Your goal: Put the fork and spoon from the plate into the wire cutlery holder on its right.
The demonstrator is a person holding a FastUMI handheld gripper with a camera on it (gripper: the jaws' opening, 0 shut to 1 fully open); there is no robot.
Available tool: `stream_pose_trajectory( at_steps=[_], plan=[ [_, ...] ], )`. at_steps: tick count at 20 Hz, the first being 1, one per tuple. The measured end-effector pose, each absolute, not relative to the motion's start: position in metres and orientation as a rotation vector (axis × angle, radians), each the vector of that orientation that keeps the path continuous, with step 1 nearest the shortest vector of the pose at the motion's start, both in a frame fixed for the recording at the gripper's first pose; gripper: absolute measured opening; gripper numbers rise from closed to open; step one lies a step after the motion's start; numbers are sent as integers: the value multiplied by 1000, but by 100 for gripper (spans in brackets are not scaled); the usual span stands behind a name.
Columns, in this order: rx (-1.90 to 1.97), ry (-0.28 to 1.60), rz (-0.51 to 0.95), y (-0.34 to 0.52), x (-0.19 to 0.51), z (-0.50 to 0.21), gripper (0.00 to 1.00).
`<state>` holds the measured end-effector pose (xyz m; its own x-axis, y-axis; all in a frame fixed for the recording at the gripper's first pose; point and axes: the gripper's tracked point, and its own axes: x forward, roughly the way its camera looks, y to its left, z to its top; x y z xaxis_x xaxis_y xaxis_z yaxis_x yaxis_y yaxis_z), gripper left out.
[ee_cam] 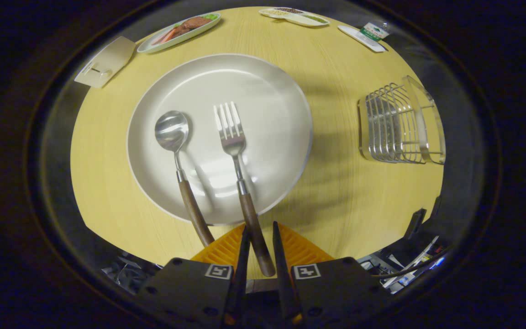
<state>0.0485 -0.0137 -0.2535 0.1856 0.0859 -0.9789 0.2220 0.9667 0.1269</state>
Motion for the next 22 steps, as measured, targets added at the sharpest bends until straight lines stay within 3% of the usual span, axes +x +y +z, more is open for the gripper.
stream_pose_trajectory(
  at_steps=[2,4,8,22],
  plan=[
    [264,1400,-82,-11,48,-251,27],
    [280,1443,-34,-5,43,-249,12],
    [244,1445,-52,-9,41,-248,6],
    [521,1434,-233,-28,17,-148,6]
  ],
)
